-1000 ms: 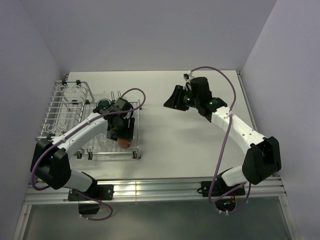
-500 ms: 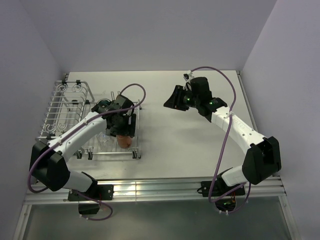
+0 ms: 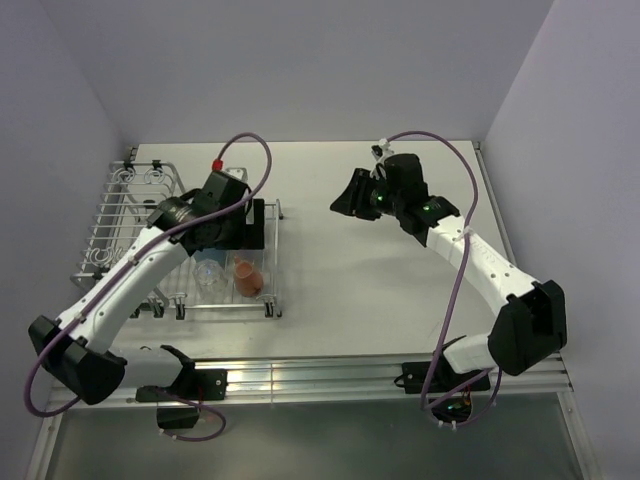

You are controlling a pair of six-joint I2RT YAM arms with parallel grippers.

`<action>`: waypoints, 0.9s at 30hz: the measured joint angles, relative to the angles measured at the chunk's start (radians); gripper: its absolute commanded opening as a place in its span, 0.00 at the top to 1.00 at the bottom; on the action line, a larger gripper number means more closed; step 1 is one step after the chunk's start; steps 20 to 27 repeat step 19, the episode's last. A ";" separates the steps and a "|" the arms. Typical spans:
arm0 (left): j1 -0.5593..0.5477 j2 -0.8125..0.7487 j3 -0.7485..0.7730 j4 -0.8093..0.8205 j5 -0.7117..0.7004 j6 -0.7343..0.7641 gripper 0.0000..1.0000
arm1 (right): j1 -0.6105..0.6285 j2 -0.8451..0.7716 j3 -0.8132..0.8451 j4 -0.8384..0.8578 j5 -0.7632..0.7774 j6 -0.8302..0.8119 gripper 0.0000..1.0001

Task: Load the cups into the dish rack

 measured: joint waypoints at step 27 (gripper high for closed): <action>-0.001 -0.262 0.004 0.350 0.056 0.082 0.01 | -0.001 -0.631 -0.097 -0.048 0.296 -0.080 0.00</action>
